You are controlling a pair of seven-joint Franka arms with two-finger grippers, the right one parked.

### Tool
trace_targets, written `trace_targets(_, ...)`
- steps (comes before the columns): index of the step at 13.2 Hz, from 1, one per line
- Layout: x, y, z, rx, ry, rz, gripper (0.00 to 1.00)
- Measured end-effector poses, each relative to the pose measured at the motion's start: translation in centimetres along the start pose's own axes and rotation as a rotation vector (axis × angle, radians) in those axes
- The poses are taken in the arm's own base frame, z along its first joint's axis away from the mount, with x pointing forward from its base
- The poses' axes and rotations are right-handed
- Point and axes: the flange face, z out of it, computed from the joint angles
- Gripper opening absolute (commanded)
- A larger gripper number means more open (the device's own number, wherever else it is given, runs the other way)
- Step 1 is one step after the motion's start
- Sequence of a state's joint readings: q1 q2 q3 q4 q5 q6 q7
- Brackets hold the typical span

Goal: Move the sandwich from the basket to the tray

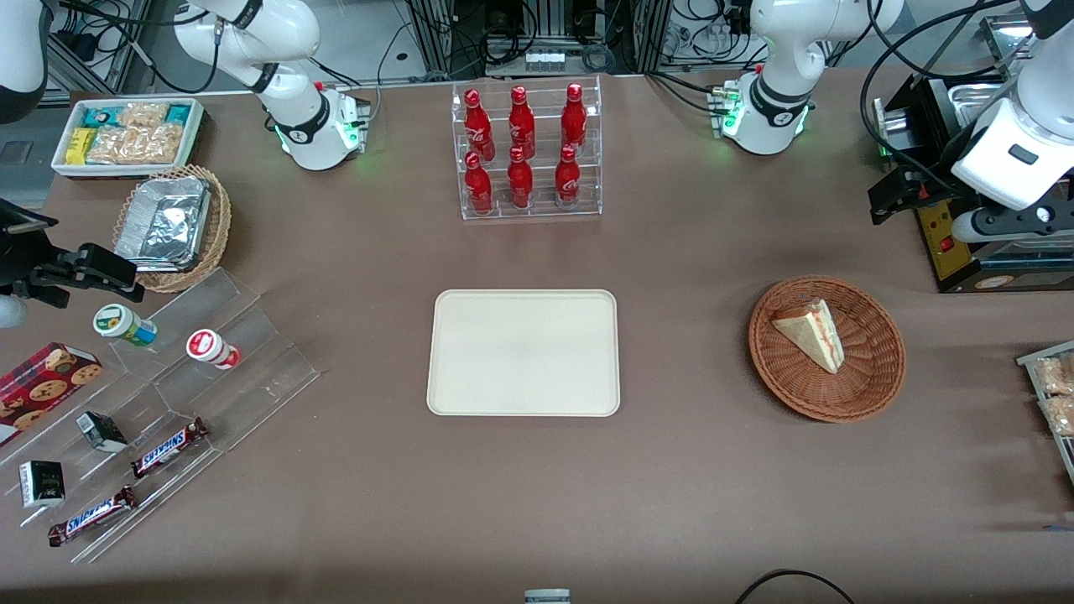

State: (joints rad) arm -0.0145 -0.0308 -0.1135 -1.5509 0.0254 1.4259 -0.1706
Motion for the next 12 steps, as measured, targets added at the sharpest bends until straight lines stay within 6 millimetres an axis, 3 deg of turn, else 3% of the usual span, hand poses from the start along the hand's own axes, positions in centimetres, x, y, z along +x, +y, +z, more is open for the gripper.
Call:
trace_targets(9,0.5,-0.7,0.6,0.004,-0.012,-0.010,1.00)
trace_targets(12,1.9,-2.9,2.2,0.002,-0.035,-0.051,1.00)
